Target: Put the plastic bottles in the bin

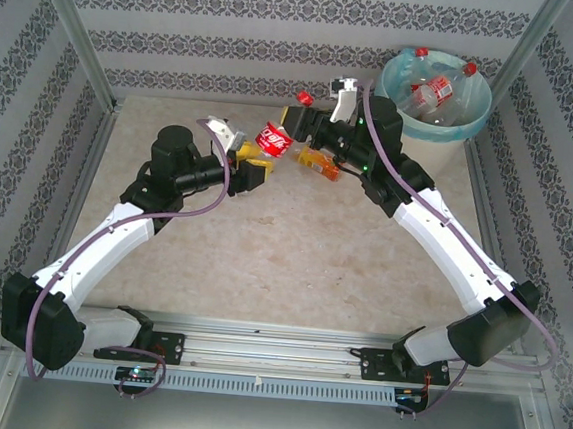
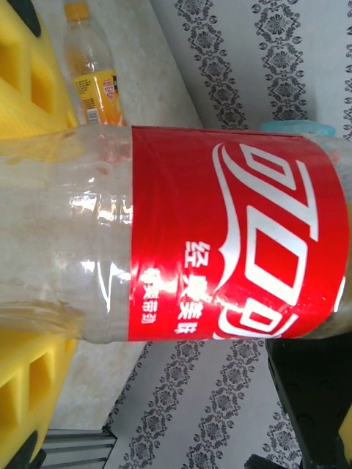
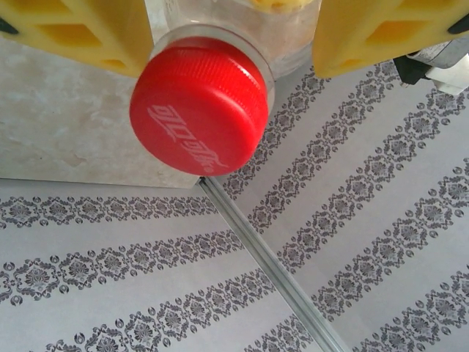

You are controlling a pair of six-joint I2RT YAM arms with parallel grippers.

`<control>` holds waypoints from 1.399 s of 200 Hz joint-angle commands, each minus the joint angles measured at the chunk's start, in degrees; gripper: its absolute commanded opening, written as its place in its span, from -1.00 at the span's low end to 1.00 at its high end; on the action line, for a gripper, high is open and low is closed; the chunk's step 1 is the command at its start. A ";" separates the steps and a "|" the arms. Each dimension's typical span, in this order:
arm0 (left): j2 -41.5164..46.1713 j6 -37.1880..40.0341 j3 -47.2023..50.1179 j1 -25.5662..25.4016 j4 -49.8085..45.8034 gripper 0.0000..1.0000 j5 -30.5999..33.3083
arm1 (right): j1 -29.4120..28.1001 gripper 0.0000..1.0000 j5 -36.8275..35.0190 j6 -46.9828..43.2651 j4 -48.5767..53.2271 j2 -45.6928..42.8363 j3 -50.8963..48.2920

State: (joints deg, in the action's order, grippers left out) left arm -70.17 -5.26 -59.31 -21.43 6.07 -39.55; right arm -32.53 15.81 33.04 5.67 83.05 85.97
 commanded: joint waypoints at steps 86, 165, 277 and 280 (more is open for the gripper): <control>0.10 -0.32 0.52 -1.60 5.50 0.02 -2.90 | -0.42 -0.13 -1.66 -3.45 0.46 -0.32 2.20; -0.71 -7.42 2.07 -1.62 11.19 0.76 1.89 | -0.25 -0.86 -8.56 -10.69 3.96 -3.40 3.11; 0.82 -6.53 0.99 -1.60 9.24 0.91 4.11 | 5.46 -1.00 -40.62 -46.85 6.78 -0.43 23.63; 0.83 -6.46 1.02 -1.60 9.16 0.91 4.08 | 5.58 -1.00 -41.49 -48.13 6.53 0.30 24.26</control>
State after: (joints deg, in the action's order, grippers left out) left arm -70.50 -11.88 -57.76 -22.87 13.56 -35.94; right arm -27.11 -14.28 -0.54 14.20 79.26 105.49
